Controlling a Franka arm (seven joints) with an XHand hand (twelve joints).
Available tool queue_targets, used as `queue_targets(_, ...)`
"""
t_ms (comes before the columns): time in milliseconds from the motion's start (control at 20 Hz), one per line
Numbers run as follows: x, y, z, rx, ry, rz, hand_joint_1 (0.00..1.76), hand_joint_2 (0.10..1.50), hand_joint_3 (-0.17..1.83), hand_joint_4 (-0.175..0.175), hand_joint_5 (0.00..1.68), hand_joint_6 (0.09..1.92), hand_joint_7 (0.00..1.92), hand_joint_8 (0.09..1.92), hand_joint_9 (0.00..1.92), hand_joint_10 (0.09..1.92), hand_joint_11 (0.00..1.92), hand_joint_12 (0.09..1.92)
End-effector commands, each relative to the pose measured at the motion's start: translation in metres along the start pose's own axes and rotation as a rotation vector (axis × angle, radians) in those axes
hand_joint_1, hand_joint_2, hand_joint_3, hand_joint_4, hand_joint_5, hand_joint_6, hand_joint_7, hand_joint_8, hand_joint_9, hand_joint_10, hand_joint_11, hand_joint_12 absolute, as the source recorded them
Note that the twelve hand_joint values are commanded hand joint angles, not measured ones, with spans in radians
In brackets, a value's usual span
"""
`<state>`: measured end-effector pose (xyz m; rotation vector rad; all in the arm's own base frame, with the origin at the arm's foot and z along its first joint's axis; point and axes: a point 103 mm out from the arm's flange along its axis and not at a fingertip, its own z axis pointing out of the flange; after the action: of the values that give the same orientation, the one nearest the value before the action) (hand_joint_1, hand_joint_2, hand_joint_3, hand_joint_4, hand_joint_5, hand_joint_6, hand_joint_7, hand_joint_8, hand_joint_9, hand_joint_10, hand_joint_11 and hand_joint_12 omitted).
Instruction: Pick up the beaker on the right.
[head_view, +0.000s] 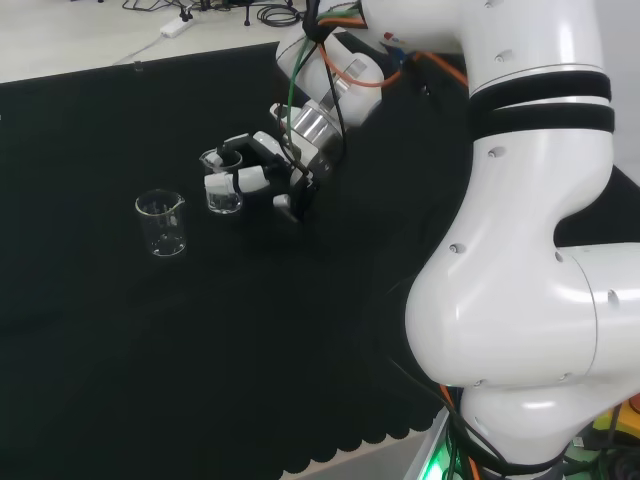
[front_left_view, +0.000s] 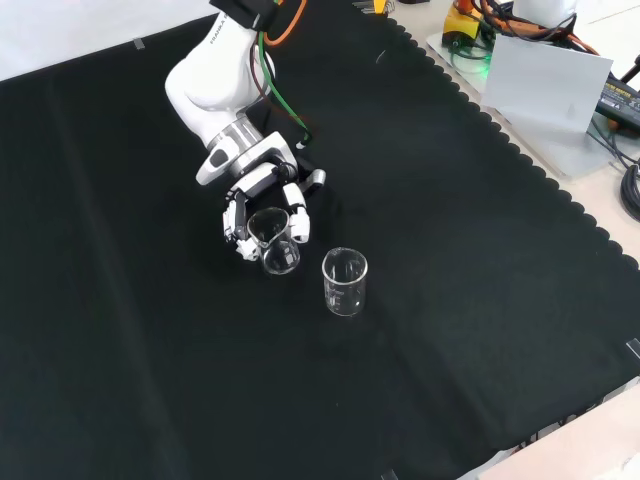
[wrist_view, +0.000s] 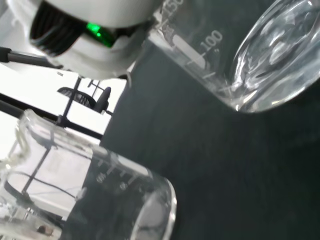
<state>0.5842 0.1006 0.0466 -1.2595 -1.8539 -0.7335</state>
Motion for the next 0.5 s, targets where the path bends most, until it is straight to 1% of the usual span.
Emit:
queue_targets(50,0.014,0.005,-0.021,-0.018,-0.066,-0.055,1.31,0.7,0.57,-0.138,1.21,0.72,1.36,0.53,1.36,0.56,1.11,0.81)
queue_targets(100,0.017,0.005,-0.023,-0.018,-0.091,-0.063,1.3,0.72,0.55,-0.157,1.19,0.74,1.3,0.63,1.35,0.62,1.11,0.79)
queue_targets(200,0.022,0.005,-0.03,0.004,-0.162,-0.085,1.3,0.73,0.58,-0.172,1.15,0.82,1.22,0.77,1.33,0.73,1.1,0.79)
queue_targets(350,0.03,0.002,-0.039,0.038,-0.241,-0.106,1.29,0.71,0.65,-0.175,1.12,0.91,1.18,0.88,1.32,0.82,1.1,0.8)
queue_targets(500,0.038,0.0,-0.043,0.068,-0.29,-0.119,1.29,0.69,0.72,-0.175,1.09,0.98,1.15,0.96,1.32,0.89,1.1,0.81)
